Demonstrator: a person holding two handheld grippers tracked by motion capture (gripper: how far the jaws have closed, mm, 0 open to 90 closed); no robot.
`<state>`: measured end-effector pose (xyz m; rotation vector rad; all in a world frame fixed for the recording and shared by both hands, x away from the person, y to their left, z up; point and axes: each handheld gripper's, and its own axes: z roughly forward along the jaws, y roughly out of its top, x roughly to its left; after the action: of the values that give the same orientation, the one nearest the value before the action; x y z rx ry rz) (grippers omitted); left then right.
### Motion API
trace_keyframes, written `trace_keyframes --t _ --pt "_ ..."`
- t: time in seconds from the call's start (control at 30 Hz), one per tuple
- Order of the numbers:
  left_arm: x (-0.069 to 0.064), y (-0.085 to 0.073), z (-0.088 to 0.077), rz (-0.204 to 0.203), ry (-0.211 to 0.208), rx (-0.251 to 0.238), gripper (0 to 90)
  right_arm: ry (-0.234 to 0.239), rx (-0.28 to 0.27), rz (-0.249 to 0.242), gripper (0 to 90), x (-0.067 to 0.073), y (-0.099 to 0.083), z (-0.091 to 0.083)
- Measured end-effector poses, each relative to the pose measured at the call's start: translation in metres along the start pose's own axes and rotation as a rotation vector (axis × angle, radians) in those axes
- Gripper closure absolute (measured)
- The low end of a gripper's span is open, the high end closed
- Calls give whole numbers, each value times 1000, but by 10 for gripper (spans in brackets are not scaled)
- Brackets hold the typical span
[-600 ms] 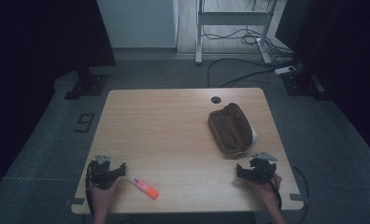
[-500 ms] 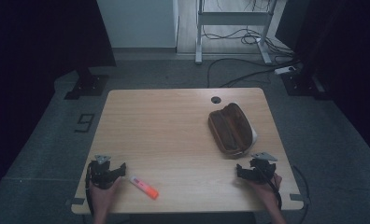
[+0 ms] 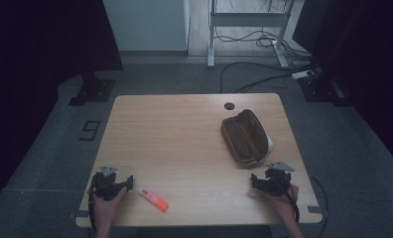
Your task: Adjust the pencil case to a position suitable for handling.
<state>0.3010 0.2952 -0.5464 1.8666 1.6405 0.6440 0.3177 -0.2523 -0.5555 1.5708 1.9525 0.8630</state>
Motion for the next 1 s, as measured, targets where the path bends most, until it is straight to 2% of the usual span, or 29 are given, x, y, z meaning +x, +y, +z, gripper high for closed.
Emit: trace_keyframes --t 0.2,0.4,1.0 --pt "5 -2 -2 -17 9 -14 201 8 -6 -8 101 0 0 0" --pt "16 -5 -5 -32 28 -15 201 12 -7 -12 108 0 0 0" --pt "16 -4 -4 -29 31 -11 193 16 -12 -16 139 -1 0 0"
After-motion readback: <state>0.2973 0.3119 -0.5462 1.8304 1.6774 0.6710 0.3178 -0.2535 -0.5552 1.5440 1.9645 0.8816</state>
